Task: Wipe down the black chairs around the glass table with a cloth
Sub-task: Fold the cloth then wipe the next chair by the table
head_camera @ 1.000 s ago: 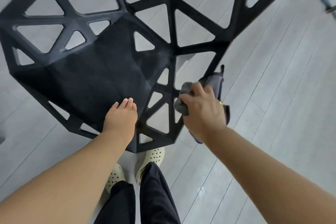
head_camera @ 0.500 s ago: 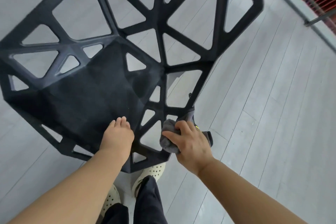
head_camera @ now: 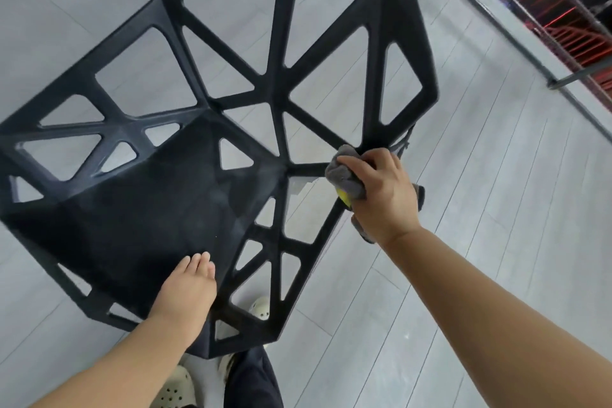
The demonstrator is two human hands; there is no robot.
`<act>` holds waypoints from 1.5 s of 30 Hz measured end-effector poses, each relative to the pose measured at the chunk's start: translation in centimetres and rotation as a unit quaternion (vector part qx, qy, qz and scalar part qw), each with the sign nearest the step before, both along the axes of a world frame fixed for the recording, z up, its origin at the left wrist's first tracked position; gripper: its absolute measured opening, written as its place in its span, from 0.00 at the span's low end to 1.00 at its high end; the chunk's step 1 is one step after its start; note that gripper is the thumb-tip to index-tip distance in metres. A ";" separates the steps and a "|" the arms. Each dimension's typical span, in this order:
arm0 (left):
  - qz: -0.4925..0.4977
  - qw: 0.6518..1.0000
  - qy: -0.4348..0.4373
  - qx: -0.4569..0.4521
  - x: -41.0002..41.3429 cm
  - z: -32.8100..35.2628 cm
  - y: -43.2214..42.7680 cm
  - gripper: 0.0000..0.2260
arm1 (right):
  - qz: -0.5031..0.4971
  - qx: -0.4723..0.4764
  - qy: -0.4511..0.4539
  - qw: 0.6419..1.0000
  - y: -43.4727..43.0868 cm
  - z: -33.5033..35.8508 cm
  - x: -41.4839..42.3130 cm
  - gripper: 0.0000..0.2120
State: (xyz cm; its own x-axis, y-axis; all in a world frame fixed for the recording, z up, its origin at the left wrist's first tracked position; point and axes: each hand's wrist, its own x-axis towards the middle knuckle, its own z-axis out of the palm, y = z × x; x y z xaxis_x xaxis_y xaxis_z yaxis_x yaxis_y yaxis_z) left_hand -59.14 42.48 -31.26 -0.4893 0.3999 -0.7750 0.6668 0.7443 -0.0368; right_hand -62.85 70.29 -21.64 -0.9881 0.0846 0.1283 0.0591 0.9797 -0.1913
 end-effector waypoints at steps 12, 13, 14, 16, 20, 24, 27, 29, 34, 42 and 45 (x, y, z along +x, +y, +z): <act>0.614 0.505 -0.236 0.558 -7.0 13.0 9.1 0.31 | -0.247 -0.597 -0.113 0.755 -4.6 7.2 -0.6 0.11; 0.633 0.485 -0.229 0.558 -7.1 13.1 9.5 0.35 | -0.256 -0.596 -0.116 0.752 -4.6 7.4 -0.9 0.09; 0.649 0.476 -0.215 0.553 -7.2 13.0 9.8 0.38 | -0.265 -0.596 -0.120 0.748 -4.6 7.6 -1.3 0.08; 0.657 0.474 -0.199 0.551 -7.5 12.6 10.1 0.39 | -0.281 -0.603 -0.138 0.734 -4.2 7.8 -2.0 0.06; 0.655 0.513 -0.192 0.521 -7.8 11.6 10.1 0.38 | -0.304 -0.681 -0.187 0.639 -3.4 7.9 -2.7 0.16; 0.722 0.506 -0.101 0.462 -8.7 11.6 9.5 0.44 | -0.319 -0.747 -0.178 0.556 -2.9 8.1 -3.4 0.22; 0.706 0.497 -0.052 0.502 -8.7 12.2 9.1 0.38 | -0.325 -0.747 -0.185 0.550 -2.7 7.7 -3.9 0.24; 0.672 0.504 -0.058 0.540 -8.9 12.3 9.1 0.37 | -0.320 -0.742 -0.197 0.555 -2.6 7.5 -4.1 0.24; 0.711 0.337 -0.326 0.524 -10.2 12.1 10.7 0.32 | -0.251 -0.619 -0.195 0.718 -3.4 7.5 -5.9 0.16; 0.822 0.360 -0.004 0.442 -13.2 10.2 9.8 0.27 | 0.144 -0.104 0.211 0.961 -0.1 14.3 -16.5 0.09; 0.832 0.380 -0.015 0.403 -15.1 8.7 10.8 0.29 | 0.156 0.066 0.184 0.968 0.8 16.2 -22.2 0.17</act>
State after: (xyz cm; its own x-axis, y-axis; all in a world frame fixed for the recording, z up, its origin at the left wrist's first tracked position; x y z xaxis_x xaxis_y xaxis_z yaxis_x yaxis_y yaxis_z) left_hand -74.21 53.33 -22.58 -0.5804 -0.3311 -0.7440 -0.7617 -0.1025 0.6398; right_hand -85.06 71.10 -5.42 -0.8487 -0.2511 0.4654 -0.2913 0.9565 -0.0153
